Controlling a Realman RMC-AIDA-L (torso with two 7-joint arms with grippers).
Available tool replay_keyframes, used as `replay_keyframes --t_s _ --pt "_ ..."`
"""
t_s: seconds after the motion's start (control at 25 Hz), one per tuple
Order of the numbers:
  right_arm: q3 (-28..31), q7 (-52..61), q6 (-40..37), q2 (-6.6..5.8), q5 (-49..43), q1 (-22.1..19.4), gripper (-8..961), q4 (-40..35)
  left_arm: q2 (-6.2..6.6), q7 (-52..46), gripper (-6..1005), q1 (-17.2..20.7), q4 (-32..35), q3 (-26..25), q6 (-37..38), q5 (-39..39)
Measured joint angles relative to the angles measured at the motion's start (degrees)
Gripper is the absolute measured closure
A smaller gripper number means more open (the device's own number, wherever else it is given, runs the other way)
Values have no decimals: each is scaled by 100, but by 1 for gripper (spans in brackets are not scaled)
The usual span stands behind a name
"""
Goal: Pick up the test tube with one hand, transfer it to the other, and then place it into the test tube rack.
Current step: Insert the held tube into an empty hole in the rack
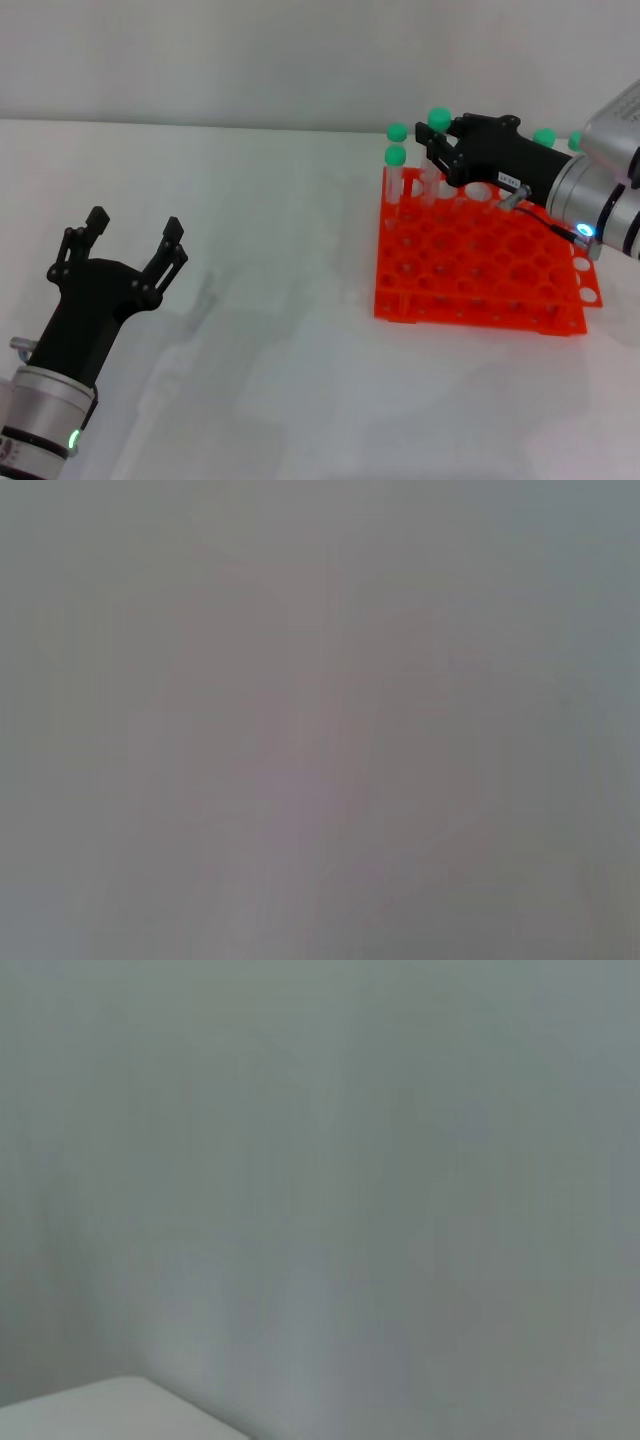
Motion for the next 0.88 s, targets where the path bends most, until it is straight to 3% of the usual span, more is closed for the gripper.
replay_keyframes --t_s 0.88 --pt "-18 -159 -547 0 -37 26 706 236 0 0 106 -38 52 22 -56 0"
